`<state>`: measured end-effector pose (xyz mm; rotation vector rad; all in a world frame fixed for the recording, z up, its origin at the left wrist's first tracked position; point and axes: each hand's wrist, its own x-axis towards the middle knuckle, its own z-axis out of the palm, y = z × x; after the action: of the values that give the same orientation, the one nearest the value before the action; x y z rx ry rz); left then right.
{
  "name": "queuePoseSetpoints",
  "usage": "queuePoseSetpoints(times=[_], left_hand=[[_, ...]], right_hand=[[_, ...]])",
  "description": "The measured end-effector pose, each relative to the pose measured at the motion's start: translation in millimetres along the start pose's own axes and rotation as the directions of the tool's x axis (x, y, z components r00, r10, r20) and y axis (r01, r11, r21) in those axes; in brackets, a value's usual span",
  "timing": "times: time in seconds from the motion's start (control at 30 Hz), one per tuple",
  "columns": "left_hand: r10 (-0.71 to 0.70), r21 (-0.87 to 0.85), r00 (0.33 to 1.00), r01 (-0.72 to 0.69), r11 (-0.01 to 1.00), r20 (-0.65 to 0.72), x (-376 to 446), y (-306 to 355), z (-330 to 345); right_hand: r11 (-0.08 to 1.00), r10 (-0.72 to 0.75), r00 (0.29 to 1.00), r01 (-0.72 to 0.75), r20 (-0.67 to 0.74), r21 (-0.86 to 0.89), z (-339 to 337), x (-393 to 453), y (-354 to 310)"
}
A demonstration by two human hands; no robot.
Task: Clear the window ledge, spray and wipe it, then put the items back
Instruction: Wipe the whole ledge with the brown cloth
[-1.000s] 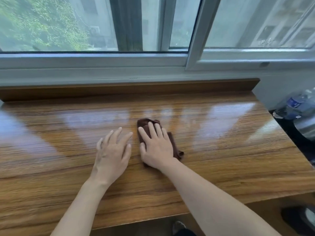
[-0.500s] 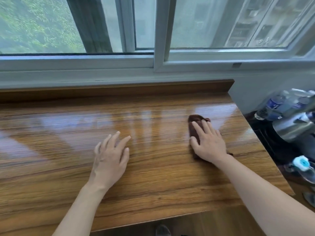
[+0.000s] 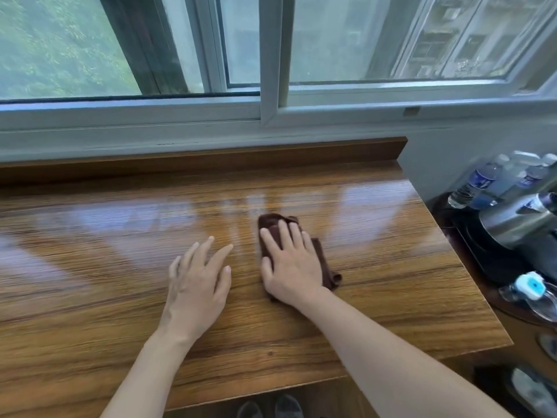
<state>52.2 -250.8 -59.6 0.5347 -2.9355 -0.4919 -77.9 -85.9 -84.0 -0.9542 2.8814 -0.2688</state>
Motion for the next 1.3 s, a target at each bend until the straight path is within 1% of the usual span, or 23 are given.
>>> queuePoseSetpoints(times=[0.1, 0.23, 0.37, 0.5, 0.73, 0.9, 1.03, 1.3], left_hand=[[0.041, -0.034, 0.999, -0.042, 0.999, -0.017, 9.0, 0.8, 8.4], [0.084, -0.054, 0.996, -0.086, 0.995, -0.029, 18.0, 9.0, 17.5], [0.140, -0.049, 0.990, -0.140, 0.989, 0.004, 23.9, 22.2, 22.2], [0.167, -0.037, 0.986, -0.167, 0.985, -0.003, 32.4, 41.0, 25.8], [0.163, -0.034, 0.987, -0.163, 0.986, -0.014, 40.4, 86.1, 39.2], [0.141, -0.038, 0.990, -0.141, 0.989, -0.004, 49.5, 117.5, 47.0], [0.122, -0.033, 0.993, -0.122, 0.992, 0.003, 59.1, 138.7, 52.2], [0.091, -0.035, 0.996, -0.090, 0.995, 0.021, 83.5, 171.8, 71.3]], right_hand=[[1.000, -0.020, 1.000, 0.020, 0.000, 0.000, 8.3, 0.7, -13.2], [0.998, -0.061, 0.998, 0.061, -0.016, 0.016, 8.5, 1.4, 0.1], [0.998, -0.062, 0.997, 0.062, -0.045, 0.002, 5.0, -2.8, 29.4], [1.000, -0.023, 0.998, 0.022, -0.056, -0.011, -7.6, -10.3, 83.0], [0.996, 0.081, 0.996, -0.082, -0.033, -0.026, -34.9, -20.0, 196.4], [0.989, 0.134, 0.990, -0.137, -0.044, -0.060, -47.1, -22.6, 256.4], [0.985, 0.150, 0.987, -0.154, -0.051, -0.082, -53.3, -20.0, 286.0], [0.984, 0.138, 0.987, -0.146, -0.075, -0.098, -57.3, 2.5, 317.6]])
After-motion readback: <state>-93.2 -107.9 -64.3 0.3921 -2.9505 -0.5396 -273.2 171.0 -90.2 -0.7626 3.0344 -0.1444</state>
